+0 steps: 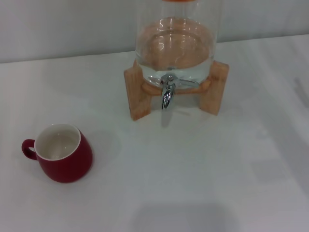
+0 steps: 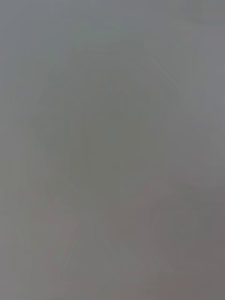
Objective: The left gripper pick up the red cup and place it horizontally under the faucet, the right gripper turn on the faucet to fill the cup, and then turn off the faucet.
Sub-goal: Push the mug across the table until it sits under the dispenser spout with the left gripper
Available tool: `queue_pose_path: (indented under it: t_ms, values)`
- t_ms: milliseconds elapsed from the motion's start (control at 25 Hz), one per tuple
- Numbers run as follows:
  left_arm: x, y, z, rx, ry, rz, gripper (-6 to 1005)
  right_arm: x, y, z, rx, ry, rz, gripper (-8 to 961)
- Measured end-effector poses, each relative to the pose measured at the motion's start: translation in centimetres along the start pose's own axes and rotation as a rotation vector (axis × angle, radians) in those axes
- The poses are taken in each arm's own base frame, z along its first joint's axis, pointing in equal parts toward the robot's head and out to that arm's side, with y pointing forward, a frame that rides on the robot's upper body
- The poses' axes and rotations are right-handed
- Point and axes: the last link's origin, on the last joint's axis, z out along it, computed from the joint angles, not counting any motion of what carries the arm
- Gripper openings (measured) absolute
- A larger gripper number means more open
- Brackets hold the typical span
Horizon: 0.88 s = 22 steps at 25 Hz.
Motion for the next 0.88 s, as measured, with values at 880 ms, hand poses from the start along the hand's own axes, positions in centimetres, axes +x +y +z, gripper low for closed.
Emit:
queue_pose_path:
  t_ms: [880]
  values:
    - [-0.27,0.38,-0.36,-0.036,-0.02,0.006,877,-0.26,0.31,-0.02,-0.021,-0.018,0.002,798]
